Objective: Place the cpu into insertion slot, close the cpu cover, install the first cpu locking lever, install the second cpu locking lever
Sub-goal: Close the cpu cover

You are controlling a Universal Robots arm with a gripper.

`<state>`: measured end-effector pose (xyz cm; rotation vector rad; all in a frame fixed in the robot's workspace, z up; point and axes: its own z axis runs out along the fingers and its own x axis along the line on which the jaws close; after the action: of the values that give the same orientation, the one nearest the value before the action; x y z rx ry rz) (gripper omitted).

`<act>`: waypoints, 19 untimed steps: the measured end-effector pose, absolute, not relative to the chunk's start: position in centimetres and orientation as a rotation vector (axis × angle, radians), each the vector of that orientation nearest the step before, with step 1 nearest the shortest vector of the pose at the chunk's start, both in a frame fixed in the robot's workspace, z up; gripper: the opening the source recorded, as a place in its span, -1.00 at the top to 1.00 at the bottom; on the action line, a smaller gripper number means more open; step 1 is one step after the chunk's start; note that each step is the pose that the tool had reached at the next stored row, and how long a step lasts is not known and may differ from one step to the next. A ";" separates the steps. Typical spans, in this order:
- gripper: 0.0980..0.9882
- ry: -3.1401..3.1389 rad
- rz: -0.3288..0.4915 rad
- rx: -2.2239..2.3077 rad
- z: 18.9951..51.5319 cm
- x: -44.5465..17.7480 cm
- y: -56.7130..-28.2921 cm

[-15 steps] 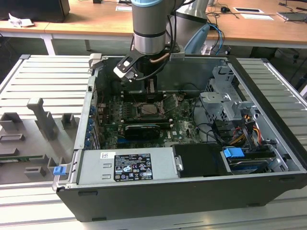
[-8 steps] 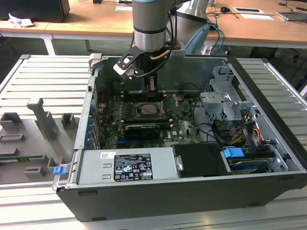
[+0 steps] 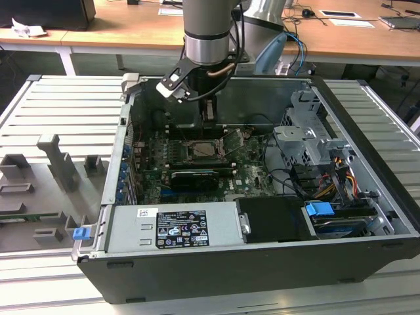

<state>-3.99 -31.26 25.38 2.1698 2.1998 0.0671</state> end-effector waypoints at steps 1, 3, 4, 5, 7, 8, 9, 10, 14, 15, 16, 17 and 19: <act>0.98 2.200 0.066 2.170 25.4 -3.9 -31.3; 0.98 2.200 0.065 2.170 25.4 -3.6 -31.3; 0.98 2.201 0.065 2.171 25.4 -3.4 -31.3; 0.98 2.201 0.065 2.171 25.4 -3.3 -31.3; 0.98 2.201 0.064 2.171 25.4 -3.1 -31.3; 0.98 2.202 0.063 2.171 25.4 -3.0 -31.3; 0.98 2.202 0.063 2.172 25.4 -2.9 -31.3; 0.98 2.202 0.063 2.172 25.5 -2.8 -31.3; 0.98 2.202 0.062 2.172 25.5 -2.4 -31.3; 0.98 2.203 0.061 2.173 25.5 -2.3 -31.3; 0.98 2.203 0.061 2.173 25.5 -2.2 -31.3; 0.98 2.203 0.060 2.173 25.5 -2.1 -31.3; 0.98 2.203 0.060 2.173 25.5 -2.0 -31.3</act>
<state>-1.95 -31.26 25.48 2.1730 2.2032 0.0601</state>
